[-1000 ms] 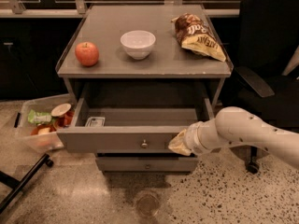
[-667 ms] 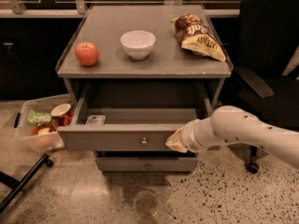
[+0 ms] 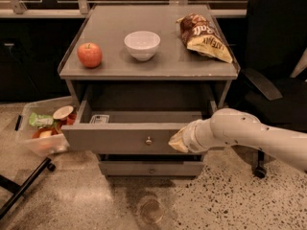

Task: Close top drawer

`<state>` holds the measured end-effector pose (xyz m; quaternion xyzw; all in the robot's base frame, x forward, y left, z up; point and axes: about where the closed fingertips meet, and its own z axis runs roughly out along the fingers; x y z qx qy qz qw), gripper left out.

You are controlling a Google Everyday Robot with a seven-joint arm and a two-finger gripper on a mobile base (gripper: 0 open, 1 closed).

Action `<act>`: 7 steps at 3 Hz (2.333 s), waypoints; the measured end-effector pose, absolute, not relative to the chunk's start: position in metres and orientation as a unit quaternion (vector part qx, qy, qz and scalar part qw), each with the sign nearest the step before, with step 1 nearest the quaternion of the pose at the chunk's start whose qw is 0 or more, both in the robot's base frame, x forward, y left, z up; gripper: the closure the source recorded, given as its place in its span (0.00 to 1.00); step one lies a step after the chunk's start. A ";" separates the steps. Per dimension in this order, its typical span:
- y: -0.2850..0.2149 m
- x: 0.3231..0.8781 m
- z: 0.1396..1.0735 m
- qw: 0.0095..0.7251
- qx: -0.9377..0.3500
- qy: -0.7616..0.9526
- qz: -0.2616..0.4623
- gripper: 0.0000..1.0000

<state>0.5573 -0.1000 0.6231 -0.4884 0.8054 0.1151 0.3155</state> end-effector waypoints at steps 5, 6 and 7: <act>-0.101 0.588 0.616 0.335 -0.458 0.821 0.056 0.00; -0.105 0.582 0.619 0.349 -0.456 0.817 0.055 0.00; -0.096 0.590 0.624 0.371 -0.471 0.798 0.054 0.00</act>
Offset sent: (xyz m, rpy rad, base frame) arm 0.0681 0.0004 -0.0094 -0.0424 -0.0917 -0.2468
